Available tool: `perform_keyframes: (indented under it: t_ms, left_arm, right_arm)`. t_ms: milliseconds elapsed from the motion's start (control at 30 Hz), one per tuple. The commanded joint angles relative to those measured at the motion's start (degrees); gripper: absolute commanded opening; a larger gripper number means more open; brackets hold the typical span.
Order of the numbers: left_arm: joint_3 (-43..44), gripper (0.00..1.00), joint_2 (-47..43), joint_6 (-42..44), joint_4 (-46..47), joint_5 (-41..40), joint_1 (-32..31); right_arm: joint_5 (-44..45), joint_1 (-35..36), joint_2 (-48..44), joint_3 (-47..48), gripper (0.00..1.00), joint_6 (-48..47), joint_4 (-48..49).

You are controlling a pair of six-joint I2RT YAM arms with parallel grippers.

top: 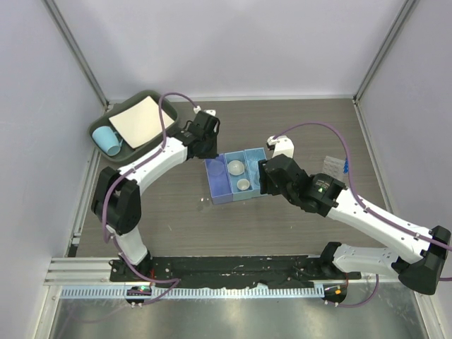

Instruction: Organize the chemistry lab equipment

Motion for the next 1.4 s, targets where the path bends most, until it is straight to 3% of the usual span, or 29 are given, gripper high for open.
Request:
perform_keyframes:
  t_ms: [0, 200, 333, 567, 733, 933, 1133, 1333, 1367]
  left_arm:
    - [1.1, 0.0, 3.3, -0.73, 2.34, -0.69, 0.34]
    - [2.95, 0.0, 6.21, -0.56, 2.69, -1.39, 0.08]
    - [3.13, 0.15, 6.83, -0.38, 3.66, -0.95, -0.18]
    - [4.35, 0.54, 5.86, 0.06, 3.05, 0.98, -0.36]
    - [6.46, 0.68, 3.23, 1.9, -0.71, 3.61, -0.97]
    - [9.98, 0.73, -3.44, 3.84, -7.85, 2.56, -2.03]
    - [9.28, 0.76, -12.06, 2.7, -13.55, 0.46, -2.47]
    - [2.08, 0.86, -19.88, 0.59, -16.47, -4.03, -2.47]
    - [0.59, 0.87, -21.02, 0.15, -16.29, -4.38, -2.47]
  right_arm:
    - [-0.19, 0.12, -0.54, -0.2, 0.57, -0.9, 2.5]
    - [-0.63, 0.12, -0.71, -0.99, 0.58, -0.38, 2.68]
    - [-5.19, 0.12, -0.36, -2.39, 0.62, 1.47, 4.96]
    - [-8.8, 0.2, 0.43, -3.54, 0.63, 3.4, 6.98]
    - [-10.82, 0.12, 0.25, -3.89, 0.63, 4.28, 7.95]
    - [-14.86, 0.12, 0.96, -5.56, 0.61, 5.78, 10.67]
    - [-20.93, 0.12, 3.06, -8.54, 0.5, 7.97, 16.2]
    - [-26.82, 0.2, 6.84, -11.27, 0.23, 10.78, 22.71]
    - [-27.08, 0.2, 7.45, -11.97, 0.15, 11.48, 24.19]
